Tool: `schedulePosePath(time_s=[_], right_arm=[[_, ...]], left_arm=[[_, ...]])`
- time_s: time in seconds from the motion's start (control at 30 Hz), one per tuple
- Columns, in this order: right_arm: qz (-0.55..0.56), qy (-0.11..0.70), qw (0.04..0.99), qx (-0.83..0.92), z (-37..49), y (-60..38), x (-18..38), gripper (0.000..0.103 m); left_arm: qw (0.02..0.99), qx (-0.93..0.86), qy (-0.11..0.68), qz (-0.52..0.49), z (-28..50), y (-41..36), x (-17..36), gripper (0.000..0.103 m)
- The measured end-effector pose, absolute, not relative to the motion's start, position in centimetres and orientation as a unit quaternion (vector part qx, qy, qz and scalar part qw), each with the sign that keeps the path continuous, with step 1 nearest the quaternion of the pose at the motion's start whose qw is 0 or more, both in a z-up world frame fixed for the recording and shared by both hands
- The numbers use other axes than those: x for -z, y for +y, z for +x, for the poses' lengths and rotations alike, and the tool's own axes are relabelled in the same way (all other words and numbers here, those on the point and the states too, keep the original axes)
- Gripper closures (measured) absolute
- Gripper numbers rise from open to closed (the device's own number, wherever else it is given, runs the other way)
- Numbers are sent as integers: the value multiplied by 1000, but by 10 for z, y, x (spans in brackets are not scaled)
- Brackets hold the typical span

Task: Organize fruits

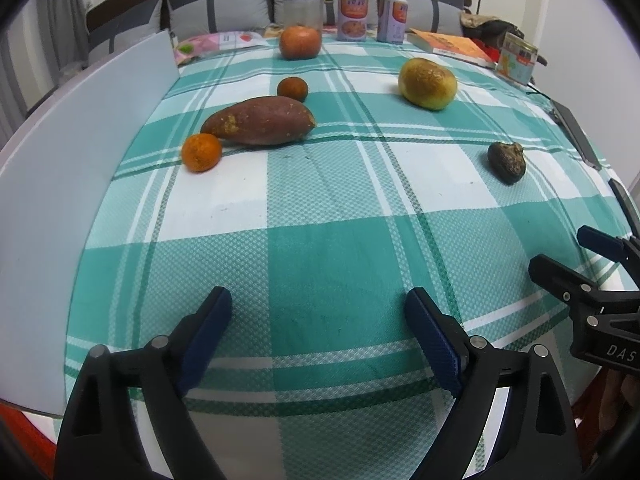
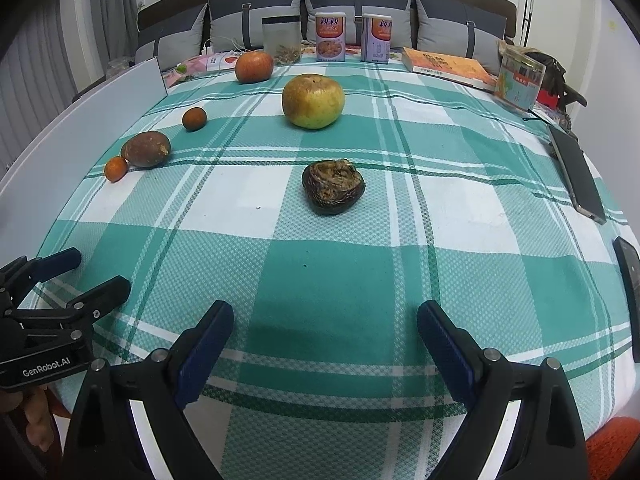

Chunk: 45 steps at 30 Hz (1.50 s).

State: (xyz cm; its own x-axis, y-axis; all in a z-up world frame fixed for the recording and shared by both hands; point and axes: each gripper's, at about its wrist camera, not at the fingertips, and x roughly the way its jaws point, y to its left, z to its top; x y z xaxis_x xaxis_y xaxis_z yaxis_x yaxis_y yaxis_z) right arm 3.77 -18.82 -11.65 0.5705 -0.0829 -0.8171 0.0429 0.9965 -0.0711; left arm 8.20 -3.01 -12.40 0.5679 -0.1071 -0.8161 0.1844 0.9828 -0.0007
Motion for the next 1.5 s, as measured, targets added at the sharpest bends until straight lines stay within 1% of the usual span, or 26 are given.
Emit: schedulePosePath(time_s=[0.17,0.3,0.47,0.57,0.8,0.9,0.97,1.0,1.03,1.2,1.23,1.27,1.3,1.5], right_arm=[[-24,467,884,31,37,-188,120,10],[-23,468,883,28,37,-188,121,10],[-29,467,883,22,37,-185,123,4],[-28,467,884,18,37,-185,124,3],[-28,468,883,9,36,-185,124,0],[-32,468,883,10,37,-184,125,0],[-31,467,883,9,37,-184,125,0],[-31,467,883,9,37,-184,125,0],[-31,467,883,9,37,-184,125,0],[-33,466,884,10,38,-184,125,0],[-34,466,884,10,38,-184,125,0],[-34,465,884,10,38,-184,125,0],[-34,465,885,10,39,-184,125,0],[-34,464,885,10,39,-184,125,0]], left_arm=[[885,87,455,44,82,-30,125,12],[877,91,471,42,86,-29,122,12],[870,95,484,14,97,-26,115,12],[869,93,486,-5,105,-22,112,12],[880,64,468,-59,142,24,97,14],[875,67,475,-64,165,38,97,15],[873,69,480,-54,177,42,101,24],[871,69,484,-51,182,42,103,31],[868,69,490,-50,188,43,107,36],[868,62,491,-47,202,44,118,44],[870,64,487,-41,203,43,118,53],[872,67,484,-31,204,41,118,59],[874,63,481,-23,204,40,117,72],[872,74,481,-46,187,47,116,73]])
